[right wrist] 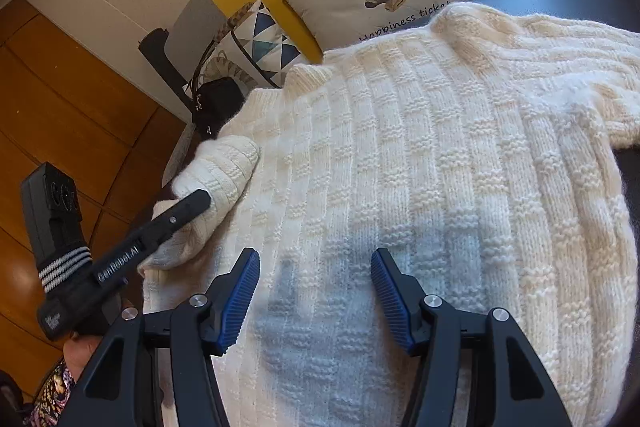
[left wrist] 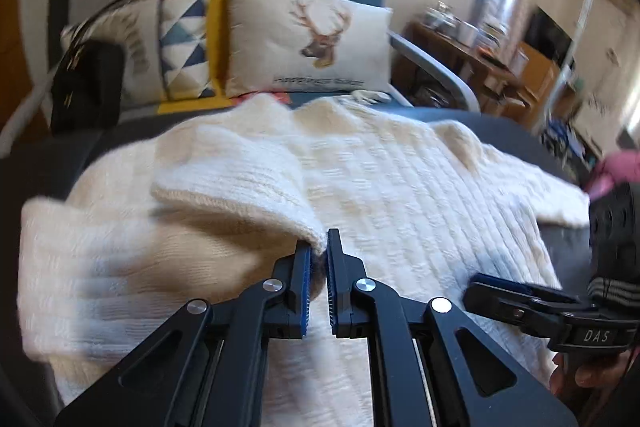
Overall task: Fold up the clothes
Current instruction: 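Fold the held sleeve across the sweater body with the left gripper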
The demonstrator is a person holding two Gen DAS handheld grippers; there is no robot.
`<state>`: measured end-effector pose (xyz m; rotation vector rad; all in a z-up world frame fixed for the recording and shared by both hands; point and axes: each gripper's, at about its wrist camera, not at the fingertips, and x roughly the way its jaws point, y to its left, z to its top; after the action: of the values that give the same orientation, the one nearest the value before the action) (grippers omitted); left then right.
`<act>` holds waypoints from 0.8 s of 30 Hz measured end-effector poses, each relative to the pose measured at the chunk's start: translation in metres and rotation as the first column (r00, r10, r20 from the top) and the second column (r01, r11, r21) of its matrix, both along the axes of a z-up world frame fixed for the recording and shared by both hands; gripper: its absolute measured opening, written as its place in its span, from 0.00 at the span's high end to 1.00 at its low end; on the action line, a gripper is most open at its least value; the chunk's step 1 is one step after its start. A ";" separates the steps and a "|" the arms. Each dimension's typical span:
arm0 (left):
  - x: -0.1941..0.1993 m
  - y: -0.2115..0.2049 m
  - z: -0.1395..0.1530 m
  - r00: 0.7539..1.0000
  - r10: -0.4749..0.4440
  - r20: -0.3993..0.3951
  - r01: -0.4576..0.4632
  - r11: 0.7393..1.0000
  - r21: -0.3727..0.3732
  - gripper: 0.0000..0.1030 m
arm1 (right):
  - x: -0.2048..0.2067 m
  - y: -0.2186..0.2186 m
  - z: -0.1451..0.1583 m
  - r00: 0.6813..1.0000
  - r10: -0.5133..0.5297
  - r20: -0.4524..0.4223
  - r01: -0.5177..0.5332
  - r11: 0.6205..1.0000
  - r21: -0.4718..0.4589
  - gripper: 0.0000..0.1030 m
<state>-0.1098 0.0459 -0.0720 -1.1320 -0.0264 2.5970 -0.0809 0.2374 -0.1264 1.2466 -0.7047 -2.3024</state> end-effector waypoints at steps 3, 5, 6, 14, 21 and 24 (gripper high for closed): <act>-0.006 0.015 -0.001 1.000 -0.016 0.012 0.016 1.000 -0.014 0.92 | 0.001 -0.002 0.000 1.000 0.003 -0.007 -0.003 1.000 0.012 0.42; -0.014 0.020 -0.009 0.997 -0.031 0.077 0.030 0.999 0.024 0.85 | 0.001 -0.002 0.001 1.000 0.010 -0.008 -0.009 1.000 0.022 0.42; -0.019 0.023 -0.016 0.989 -0.049 0.137 0.040 0.997 0.068 0.85 | 0.001 -0.002 0.002 1.000 0.009 -0.008 -0.008 1.000 0.024 0.42; 0.027 0.004 -0.013 0.995 -0.071 0.074 0.050 0.966 0.252 0.83 | -0.001 0.008 0.006 1.000 0.009 -0.006 -0.009 1.000 -0.029 0.42; 0.058 -0.068 -0.019 0.982 0.163 0.099 -0.185 0.939 0.289 0.83 | -0.032 0.006 -0.012 0.993 -0.048 0.106 0.068 0.977 -0.200 0.42; 0.056 -0.097 -0.034 0.954 0.229 0.194 -0.281 0.909 0.307 0.83 | -0.048 0.003 -0.015 0.987 -0.090 0.133 0.118 0.968 -0.221 0.42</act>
<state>-0.0542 -0.0513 -0.1062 -1.2648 -0.6656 2.5783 -0.1292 0.2400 -0.1412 1.2762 -1.0693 -2.1645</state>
